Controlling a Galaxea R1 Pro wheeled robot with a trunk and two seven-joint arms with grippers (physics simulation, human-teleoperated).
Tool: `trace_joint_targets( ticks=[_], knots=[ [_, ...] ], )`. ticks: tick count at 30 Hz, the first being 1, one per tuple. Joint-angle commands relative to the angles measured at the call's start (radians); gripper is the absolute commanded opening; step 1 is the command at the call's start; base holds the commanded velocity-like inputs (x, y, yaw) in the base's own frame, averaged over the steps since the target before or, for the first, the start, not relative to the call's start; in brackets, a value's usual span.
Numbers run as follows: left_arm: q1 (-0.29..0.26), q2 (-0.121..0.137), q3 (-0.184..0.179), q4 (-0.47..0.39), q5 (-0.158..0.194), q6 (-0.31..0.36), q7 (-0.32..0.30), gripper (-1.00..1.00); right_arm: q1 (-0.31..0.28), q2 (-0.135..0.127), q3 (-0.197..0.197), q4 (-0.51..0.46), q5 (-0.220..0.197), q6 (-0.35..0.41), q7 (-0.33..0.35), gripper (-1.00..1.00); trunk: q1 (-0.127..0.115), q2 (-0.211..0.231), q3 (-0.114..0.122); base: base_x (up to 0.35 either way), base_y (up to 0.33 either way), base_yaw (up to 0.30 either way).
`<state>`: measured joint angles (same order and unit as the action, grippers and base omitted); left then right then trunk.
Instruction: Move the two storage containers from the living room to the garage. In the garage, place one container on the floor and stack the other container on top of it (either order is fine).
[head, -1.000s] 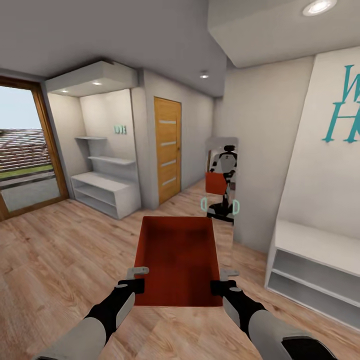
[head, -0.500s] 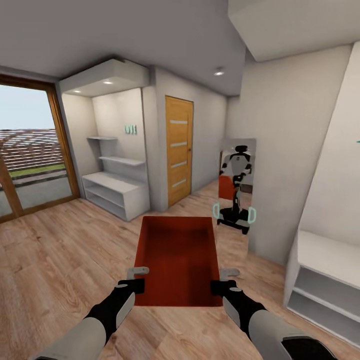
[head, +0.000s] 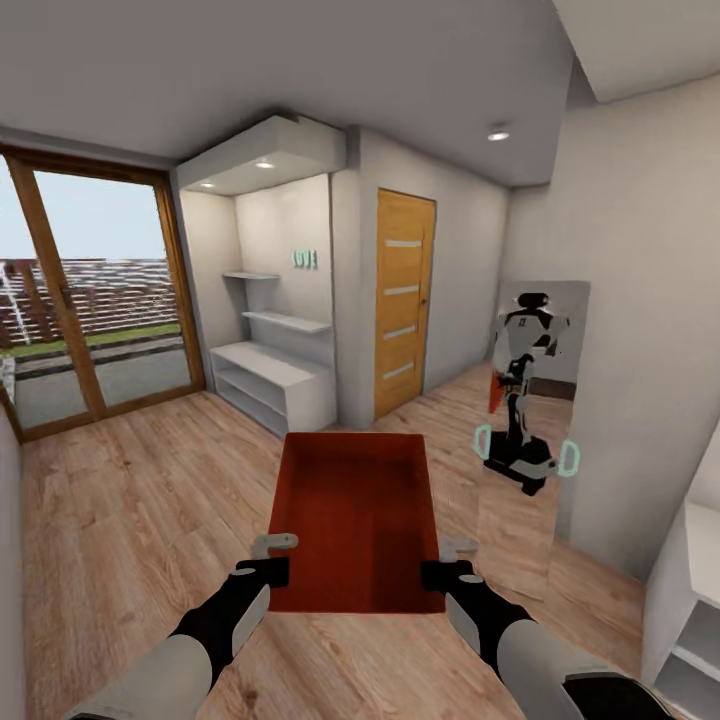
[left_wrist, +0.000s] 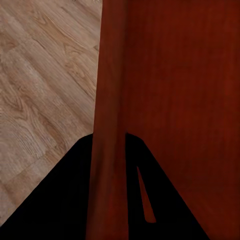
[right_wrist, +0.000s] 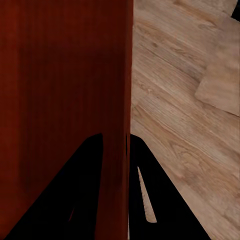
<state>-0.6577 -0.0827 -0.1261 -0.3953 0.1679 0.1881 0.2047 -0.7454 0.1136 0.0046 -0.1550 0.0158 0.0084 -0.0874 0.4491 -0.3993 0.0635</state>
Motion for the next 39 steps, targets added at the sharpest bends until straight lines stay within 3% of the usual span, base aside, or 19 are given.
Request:
trace_joint_targets(
  ticks=[1, 39],
  knots=[
    [0.0, 0.001, 0.013, 0.001, 0.001, 0.007, 0.01, -1.0, 0.0, 0.0, -0.017, -0.005, 0.016, -0.005, -0.007, -1.0, 0.001, -0.001, 0.0, 0.322, 0.0, 0.174],
    [0.0, 0.001, 0.013, 0.001, 0.001, 0.007, 0.01, -1.0, 0.0, 0.001, -0.017, -0.005, 0.019, -0.004, -0.005, -1.0, 0.001, -0.001, 0.0, 0.322, 0.0, 0.01]
  ],
)
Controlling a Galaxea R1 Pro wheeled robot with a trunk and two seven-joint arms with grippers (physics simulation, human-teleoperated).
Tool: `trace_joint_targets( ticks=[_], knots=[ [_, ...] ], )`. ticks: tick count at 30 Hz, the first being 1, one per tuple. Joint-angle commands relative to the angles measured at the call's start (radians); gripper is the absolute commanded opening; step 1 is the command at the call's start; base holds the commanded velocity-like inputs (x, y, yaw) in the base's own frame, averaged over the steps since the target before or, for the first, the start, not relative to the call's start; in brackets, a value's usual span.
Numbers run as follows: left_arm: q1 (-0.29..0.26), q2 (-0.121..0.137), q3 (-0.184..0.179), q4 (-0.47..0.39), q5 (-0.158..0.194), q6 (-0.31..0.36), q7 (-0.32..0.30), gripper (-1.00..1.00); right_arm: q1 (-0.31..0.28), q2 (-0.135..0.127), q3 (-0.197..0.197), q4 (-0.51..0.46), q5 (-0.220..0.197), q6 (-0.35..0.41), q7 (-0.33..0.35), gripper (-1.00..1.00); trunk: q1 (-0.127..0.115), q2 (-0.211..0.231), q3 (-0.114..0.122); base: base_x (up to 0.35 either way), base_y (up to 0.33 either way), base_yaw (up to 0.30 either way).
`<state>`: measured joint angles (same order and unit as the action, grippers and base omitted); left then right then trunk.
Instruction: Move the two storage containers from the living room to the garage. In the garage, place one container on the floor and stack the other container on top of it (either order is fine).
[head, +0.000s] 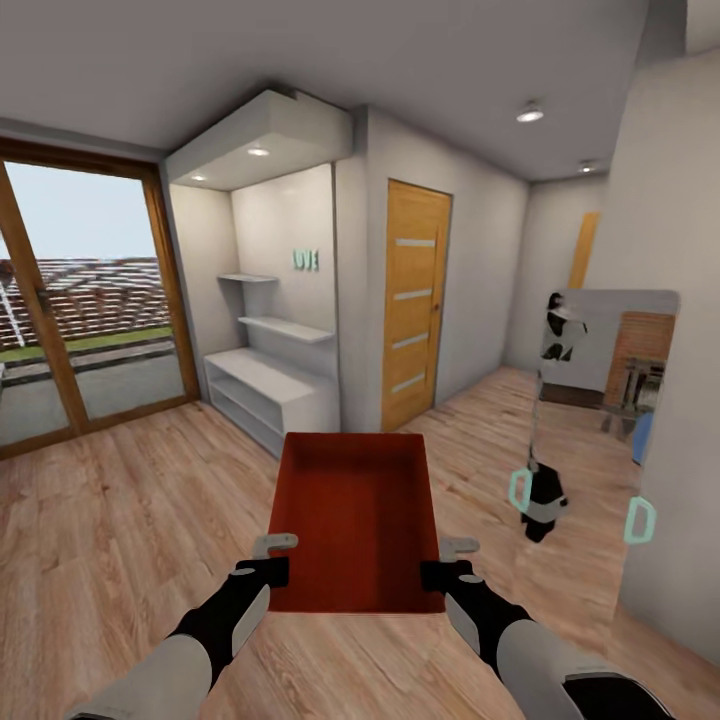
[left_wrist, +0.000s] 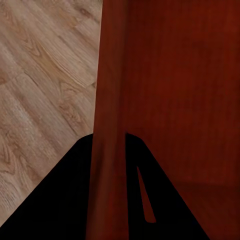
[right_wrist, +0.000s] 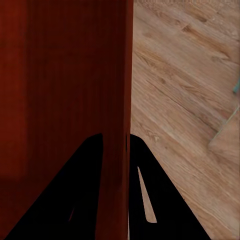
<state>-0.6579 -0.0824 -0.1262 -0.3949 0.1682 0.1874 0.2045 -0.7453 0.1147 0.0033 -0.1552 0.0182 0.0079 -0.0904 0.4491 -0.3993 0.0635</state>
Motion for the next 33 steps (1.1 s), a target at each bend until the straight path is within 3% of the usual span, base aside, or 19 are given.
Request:
trace_joint_targets(
  ticks=[1, 33],
  knots=[
    [0.0, 0.001, 0.013, 0.001, 0.001, 0.007, 0.01, -1.0, 0.0, 0.0, -0.016, -0.004, 0.017, -0.003, -0.002, -1.0, 0.001, -0.001, 0.0, 0.322, 0.0, 0.0],
    [0.0, 0.001, 0.013, 0.001, 0.001, 0.007, 0.01, -1.0, 0.0, -0.001, -0.016, -0.004, 0.017, -0.003, -0.002, -1.0, 0.001, -0.001, 0.0, 0.322, 0.0, 0.0]
  ],
)
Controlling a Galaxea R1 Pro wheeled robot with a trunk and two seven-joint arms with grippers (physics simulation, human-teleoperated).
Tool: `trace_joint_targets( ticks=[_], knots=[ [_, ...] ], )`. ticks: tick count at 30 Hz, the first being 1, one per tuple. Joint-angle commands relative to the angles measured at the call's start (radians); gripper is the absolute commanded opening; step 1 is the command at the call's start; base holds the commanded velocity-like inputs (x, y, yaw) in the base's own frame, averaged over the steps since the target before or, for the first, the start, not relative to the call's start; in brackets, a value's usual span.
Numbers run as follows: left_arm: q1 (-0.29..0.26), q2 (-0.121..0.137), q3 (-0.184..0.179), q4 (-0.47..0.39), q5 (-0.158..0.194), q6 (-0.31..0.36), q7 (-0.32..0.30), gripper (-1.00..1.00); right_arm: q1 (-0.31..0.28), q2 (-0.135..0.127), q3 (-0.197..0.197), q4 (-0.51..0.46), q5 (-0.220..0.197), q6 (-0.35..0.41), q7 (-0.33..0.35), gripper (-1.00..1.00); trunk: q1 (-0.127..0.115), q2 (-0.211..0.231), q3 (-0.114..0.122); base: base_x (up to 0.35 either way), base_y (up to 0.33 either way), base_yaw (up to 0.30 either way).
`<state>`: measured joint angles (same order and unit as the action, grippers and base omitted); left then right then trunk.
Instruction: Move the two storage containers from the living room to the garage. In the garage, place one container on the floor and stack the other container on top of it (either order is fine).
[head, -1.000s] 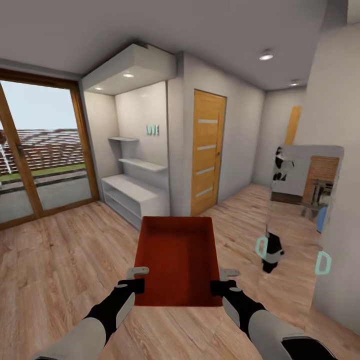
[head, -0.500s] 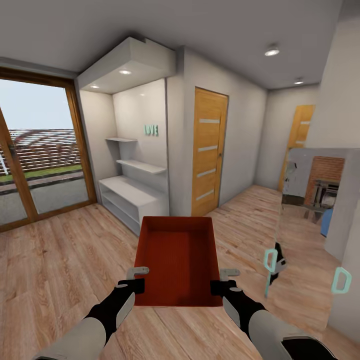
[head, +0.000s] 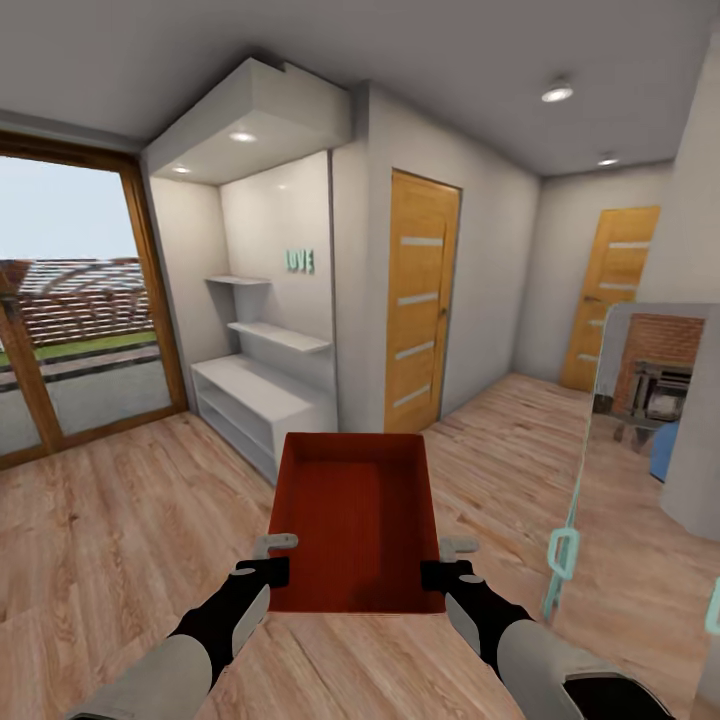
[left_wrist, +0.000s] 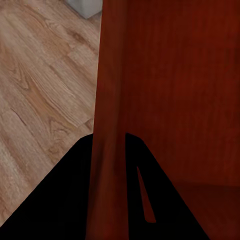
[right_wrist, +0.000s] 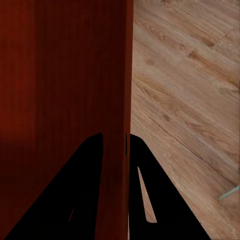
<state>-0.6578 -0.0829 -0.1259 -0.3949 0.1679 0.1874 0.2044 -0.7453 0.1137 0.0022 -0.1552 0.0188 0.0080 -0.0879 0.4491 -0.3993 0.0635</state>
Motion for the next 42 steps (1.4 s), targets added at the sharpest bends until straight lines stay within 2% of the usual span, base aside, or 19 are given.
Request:
trace_joint_targets(
  ticks=[1, 42],
  knots=[
    [0.0, 0.002, 0.012, 0.001, 0.001, 0.007, 0.01, -1.0, 0.0, 0.0, -0.014, -0.004, 0.016, -0.003, -0.004, -1.0, 0.001, -0.001, 0.0, 0.322, 0.0, 0.0],
    [0.0, 0.002, 0.012, 0.001, 0.001, 0.007, 0.01, -1.0, 0.0, 0.0, -0.014, -0.006, 0.016, -0.004, -0.004, -1.0, 0.001, -0.001, 0.0, 0.322, 0.0, 0.0]
  ],
)
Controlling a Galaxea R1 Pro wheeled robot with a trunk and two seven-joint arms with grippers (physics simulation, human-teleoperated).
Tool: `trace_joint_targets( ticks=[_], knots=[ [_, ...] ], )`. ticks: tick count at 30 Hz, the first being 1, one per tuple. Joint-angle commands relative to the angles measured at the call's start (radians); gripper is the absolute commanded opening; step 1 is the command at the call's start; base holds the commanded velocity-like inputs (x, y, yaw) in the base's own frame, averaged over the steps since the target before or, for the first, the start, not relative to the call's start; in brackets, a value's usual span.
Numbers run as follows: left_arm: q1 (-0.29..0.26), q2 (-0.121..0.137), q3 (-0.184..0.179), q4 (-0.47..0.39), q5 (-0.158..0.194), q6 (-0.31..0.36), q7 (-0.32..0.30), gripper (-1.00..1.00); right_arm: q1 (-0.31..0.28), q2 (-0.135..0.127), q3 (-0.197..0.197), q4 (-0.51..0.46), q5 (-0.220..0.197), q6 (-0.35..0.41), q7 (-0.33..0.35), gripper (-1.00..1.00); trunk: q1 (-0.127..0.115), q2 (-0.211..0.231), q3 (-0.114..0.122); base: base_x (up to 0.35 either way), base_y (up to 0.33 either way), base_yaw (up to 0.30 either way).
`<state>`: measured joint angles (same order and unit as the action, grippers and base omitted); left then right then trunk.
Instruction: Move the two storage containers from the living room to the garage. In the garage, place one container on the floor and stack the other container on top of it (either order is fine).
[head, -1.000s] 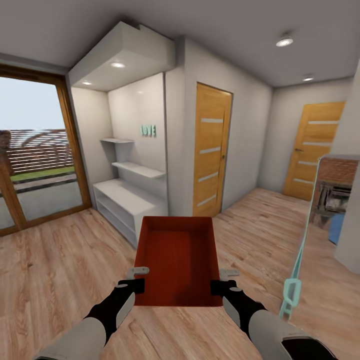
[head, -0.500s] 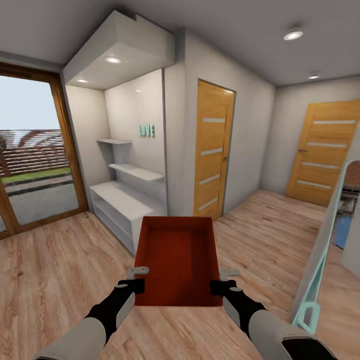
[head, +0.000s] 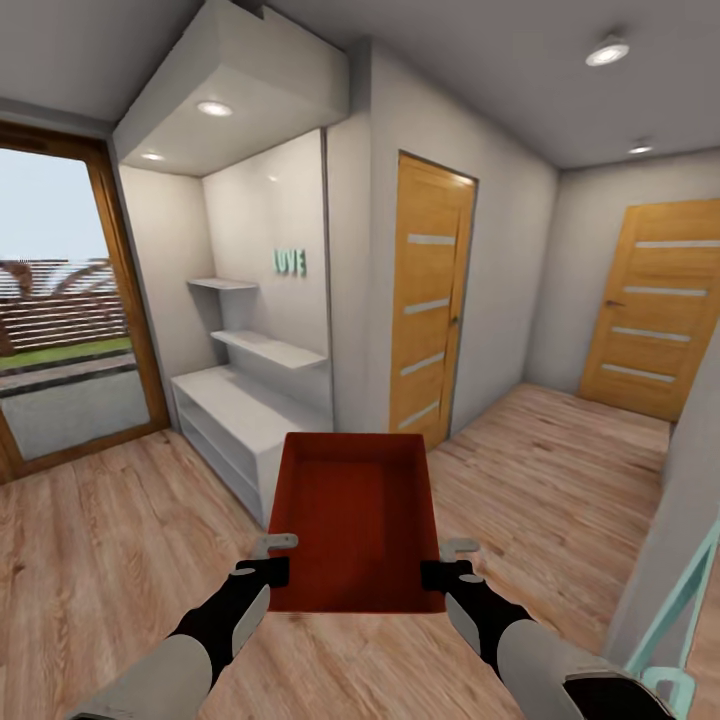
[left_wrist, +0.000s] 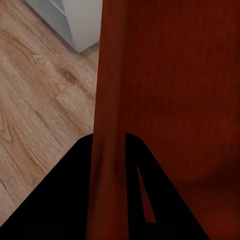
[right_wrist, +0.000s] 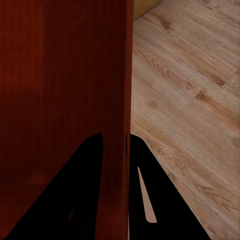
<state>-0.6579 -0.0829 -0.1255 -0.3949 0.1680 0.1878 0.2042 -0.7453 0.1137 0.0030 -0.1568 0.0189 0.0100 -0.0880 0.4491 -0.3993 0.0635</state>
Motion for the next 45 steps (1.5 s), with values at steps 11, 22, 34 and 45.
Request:
trace_joint_targets(
  ticks=[11, 22, 34, 45],
  knots=[
    [0.0, 0.002, 0.012, 0.001, 0.001, 0.007, 0.01, -1.0, 0.0, -0.002, -0.015, -0.004, 0.016, -0.004, -0.004, -1.0, 0.001, -0.001, 0.0, 0.322, 0.0, -0.006],
    [0.0, 0.002, 0.012, 0.001, 0.001, 0.007, 0.01, -1.0, 0.0, 0.0, -0.015, -0.004, 0.017, 0.003, -0.004, -1.0, 0.001, -0.001, 0.0, 0.322, 0.0, -0.2],
    [0.0, 0.002, 0.012, 0.001, 0.001, 0.007, 0.01, -1.0, 0.0, -0.001, -0.015, -0.004, 0.017, -0.002, -0.004, -1.0, 0.001, -0.001, 0.0, 0.322, 0.0, -0.242],
    [0.0, 0.002, 0.012, 0.001, 0.001, 0.007, 0.01, -1.0, 0.0, -0.002, -0.015, -0.004, 0.017, -0.003, -0.004, -1.0, 0.001, -0.001, 0.0, 0.322, 0.0, -0.242]
  ],
)
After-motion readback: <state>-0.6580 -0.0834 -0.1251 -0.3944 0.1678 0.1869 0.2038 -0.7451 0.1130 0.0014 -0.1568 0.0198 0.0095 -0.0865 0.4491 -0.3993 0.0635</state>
